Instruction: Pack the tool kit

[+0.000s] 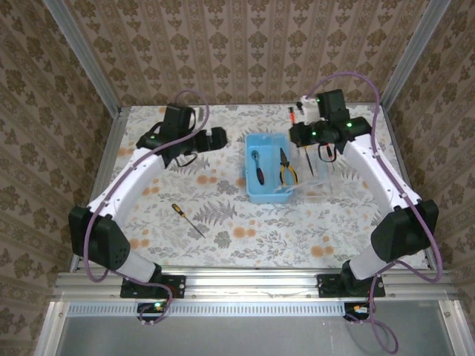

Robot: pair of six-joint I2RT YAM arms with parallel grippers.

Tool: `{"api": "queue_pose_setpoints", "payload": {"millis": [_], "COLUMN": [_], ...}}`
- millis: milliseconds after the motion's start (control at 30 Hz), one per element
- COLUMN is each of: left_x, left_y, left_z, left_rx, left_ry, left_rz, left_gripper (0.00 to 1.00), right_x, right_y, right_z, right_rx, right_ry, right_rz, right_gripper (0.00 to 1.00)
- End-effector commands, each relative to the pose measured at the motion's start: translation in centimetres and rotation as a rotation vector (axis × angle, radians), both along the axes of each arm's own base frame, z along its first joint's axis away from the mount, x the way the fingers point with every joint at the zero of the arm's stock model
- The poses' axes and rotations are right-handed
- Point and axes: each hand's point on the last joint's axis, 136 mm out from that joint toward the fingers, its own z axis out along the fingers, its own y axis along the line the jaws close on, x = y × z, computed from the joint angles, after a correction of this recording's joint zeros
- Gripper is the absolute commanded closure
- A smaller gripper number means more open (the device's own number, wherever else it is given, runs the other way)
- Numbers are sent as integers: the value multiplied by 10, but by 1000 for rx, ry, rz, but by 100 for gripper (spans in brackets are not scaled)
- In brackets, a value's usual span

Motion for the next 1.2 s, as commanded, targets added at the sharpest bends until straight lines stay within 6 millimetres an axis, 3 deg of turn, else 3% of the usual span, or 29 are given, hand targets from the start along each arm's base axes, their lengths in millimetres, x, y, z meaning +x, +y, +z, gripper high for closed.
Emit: {"api": "queue_pose_setpoints", "payload": {"millis": [0,200,433,900,1167], "left_x": [-16,-34,-58,-81,-81], "left_y": [51,81,109,108,107], "left_z": [-26,-49,-84,-119,-126], "left_rx": [195,331,475,433,423], "left_ry": [48,105,221,305,328], "left_rz": [96,140,168,163,152], "left_gripper": [0,0,0,0,0], "right_x": [1,3,-1,-2,-1], "right_y": [-60,-96,-107,-106,-105], "right_z": [-27,-55,-87,-120,-121], "right_rx": [-239,-372,-431,-415,-403], "right_ry": [79,153,225,279,281], "right_rz": [-151,-227,-237,-231,-227], "right_gripper": [100,100,100,92,84]}}
